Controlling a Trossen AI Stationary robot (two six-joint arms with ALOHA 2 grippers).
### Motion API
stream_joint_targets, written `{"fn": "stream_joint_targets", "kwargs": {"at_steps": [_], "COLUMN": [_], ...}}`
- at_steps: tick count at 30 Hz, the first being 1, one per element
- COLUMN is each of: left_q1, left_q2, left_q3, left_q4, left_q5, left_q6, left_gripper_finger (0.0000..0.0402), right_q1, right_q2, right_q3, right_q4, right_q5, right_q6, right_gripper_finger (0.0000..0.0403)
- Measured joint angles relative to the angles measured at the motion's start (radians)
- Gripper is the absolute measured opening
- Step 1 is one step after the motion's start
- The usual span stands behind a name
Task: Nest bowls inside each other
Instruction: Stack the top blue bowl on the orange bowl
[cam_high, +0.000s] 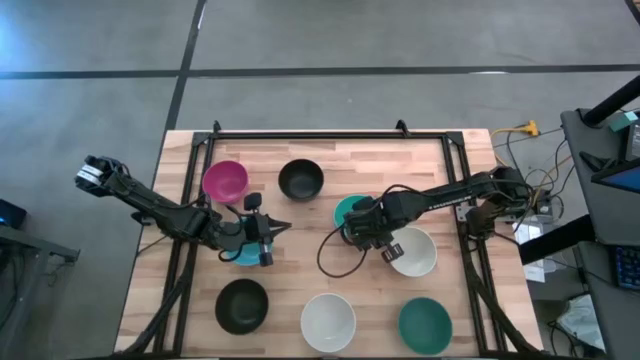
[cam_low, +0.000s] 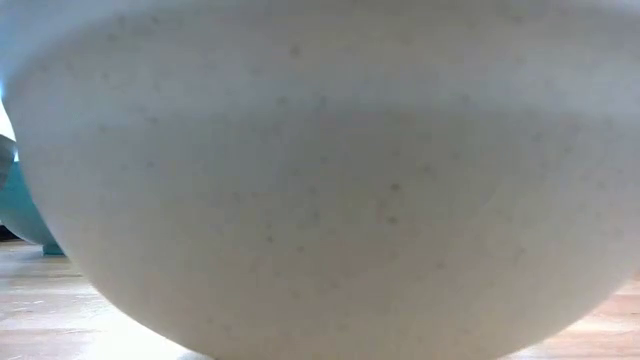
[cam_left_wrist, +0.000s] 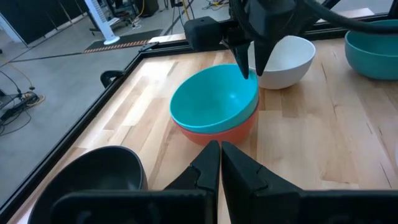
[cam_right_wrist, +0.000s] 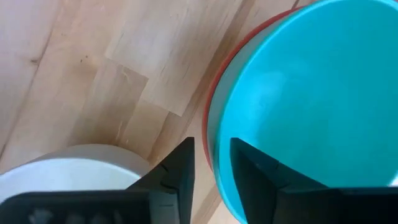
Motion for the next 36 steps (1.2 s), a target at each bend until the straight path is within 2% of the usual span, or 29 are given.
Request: {"fn": "stream_joint_targets", "kwargs": {"at_steps": [10, 20, 36], "left_q1": [0.0, 0.0, 0.0], "left_q2": [0.0, 0.0, 0.0], "left_q3": [-0.001, -0.002, -0.001], "left_q4": [0.0, 0.0, 0.001], "left_q5": [0.0, 0.0, 0.002], "left_q6": [-0.001, -0.001, -0.002], "left_gripper_finger": [0.0, 0.0, 0.0], "right_q1": [0.007, 0.048, 0.061], "right_q2": [0.007, 0.008, 0.008], "right_q3": [-0.017, -0.026, -0.046], "right_q4": [0.004, 0.012, 0.042], "right_q5": [0.012, 0.085, 0.087], "right_q6": [0.003, 0.018, 0.012], "right_gripper_finger": [0.0014, 0.0013, 0.0013]}}
